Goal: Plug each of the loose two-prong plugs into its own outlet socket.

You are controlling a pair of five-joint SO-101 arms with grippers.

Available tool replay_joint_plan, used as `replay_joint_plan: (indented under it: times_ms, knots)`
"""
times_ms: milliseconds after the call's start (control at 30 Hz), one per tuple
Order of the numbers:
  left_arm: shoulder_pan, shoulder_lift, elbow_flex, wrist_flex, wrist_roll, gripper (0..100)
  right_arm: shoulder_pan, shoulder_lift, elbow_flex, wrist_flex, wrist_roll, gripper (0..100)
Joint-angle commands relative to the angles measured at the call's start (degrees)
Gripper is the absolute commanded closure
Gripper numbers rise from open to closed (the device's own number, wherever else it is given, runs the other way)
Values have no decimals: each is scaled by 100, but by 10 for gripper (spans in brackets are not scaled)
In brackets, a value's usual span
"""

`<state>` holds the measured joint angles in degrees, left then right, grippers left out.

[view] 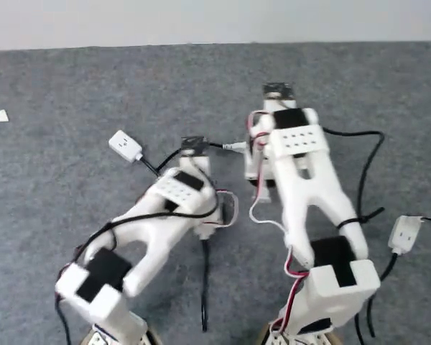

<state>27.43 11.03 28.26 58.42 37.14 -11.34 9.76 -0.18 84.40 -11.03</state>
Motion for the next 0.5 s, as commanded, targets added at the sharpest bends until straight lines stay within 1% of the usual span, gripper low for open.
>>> replay_joint_plan:
  times_ms: [0, 100, 167, 267, 367, 467]
  knots:
    - [290, 273, -734, 70, 123, 868, 312, -374, 9, 40, 176, 991]
    - [413, 149, -1024, 642, -360, 912, 338, -382, 0, 66, 185, 991]
    - [422, 18, -1121, 765, -545, 927, 356, -462, 9, 75, 185, 991]
    - [413, 62, -1103, 510, -554, 931, 382, -699, 149, 31, 185, 991]
    - [413, 308, -1138, 237, -527, 931, 382, -927, 466, -259, 167, 991]
    - [404, 571, -1358, 158, -281, 930, 514, -1103, 756, -620, 158, 991]
